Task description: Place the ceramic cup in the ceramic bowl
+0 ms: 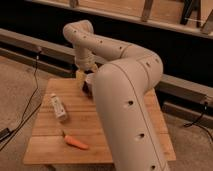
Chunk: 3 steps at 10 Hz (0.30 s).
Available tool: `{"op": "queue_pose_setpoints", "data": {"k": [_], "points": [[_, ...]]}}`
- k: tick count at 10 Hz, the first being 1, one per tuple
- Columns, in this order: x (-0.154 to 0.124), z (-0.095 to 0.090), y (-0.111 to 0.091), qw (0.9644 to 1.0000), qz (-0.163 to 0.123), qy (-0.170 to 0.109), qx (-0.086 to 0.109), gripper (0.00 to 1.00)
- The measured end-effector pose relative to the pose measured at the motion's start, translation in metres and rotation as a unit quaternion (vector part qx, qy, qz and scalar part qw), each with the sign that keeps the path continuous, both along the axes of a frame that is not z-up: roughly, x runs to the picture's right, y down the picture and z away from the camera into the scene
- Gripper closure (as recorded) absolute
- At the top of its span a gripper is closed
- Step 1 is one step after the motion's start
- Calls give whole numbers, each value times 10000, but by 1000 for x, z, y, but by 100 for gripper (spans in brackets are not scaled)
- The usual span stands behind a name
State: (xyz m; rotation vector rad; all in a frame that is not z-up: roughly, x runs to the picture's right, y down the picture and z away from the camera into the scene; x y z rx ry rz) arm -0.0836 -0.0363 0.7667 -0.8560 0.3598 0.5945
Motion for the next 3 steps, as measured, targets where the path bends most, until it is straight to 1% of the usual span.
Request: {"op": "queue_pose_setpoints", "data": {"k": [3], "points": [[-3,0,0,10000,-11,-16,1,20]]}}
